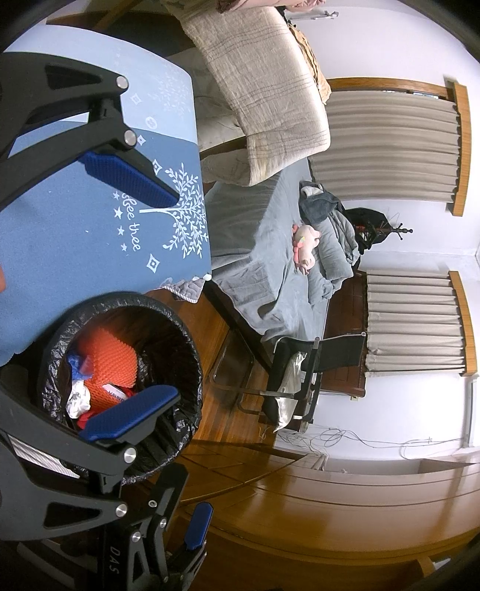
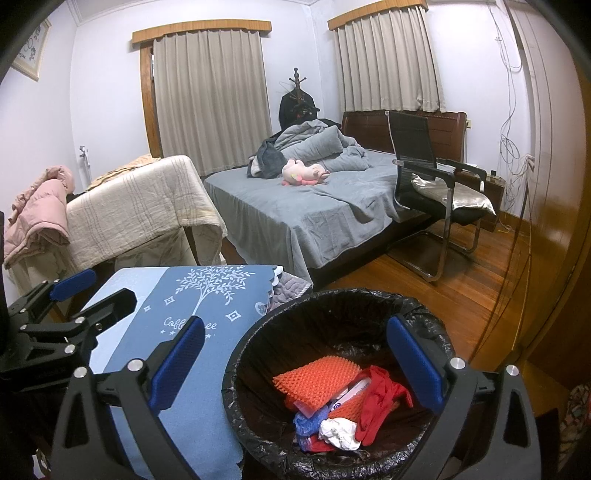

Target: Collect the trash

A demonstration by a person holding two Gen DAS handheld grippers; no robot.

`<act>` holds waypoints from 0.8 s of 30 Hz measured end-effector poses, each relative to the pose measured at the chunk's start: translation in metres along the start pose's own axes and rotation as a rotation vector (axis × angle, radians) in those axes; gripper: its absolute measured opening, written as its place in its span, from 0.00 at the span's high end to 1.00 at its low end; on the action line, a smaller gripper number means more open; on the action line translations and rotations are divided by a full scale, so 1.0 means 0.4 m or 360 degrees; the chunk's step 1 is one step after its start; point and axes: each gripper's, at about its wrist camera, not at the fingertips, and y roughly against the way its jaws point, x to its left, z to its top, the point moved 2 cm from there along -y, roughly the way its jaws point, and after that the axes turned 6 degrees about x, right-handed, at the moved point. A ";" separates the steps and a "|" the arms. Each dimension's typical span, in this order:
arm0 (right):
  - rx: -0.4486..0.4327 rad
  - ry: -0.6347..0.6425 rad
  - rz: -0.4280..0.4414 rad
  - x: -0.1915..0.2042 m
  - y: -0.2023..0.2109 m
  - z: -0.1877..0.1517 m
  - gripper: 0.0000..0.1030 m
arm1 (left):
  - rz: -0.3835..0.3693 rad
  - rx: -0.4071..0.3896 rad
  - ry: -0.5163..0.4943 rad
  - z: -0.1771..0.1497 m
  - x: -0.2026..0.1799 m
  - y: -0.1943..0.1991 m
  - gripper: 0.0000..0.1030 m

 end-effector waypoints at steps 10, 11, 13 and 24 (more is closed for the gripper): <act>0.0002 -0.0002 0.0000 0.000 0.000 0.001 0.06 | 0.0000 0.0001 -0.0001 0.001 -0.001 0.000 0.09; 0.0002 -0.0002 0.0000 0.001 0.001 0.001 0.06 | 0.0000 0.0002 -0.0001 0.001 -0.001 0.000 0.09; 0.0001 -0.0001 0.0000 0.000 0.001 0.001 0.06 | 0.0001 0.0002 -0.0002 0.002 -0.002 -0.001 0.09; 0.0006 -0.0003 -0.0001 0.002 0.000 0.002 0.06 | 0.0000 0.0005 0.0003 0.003 0.001 0.002 0.09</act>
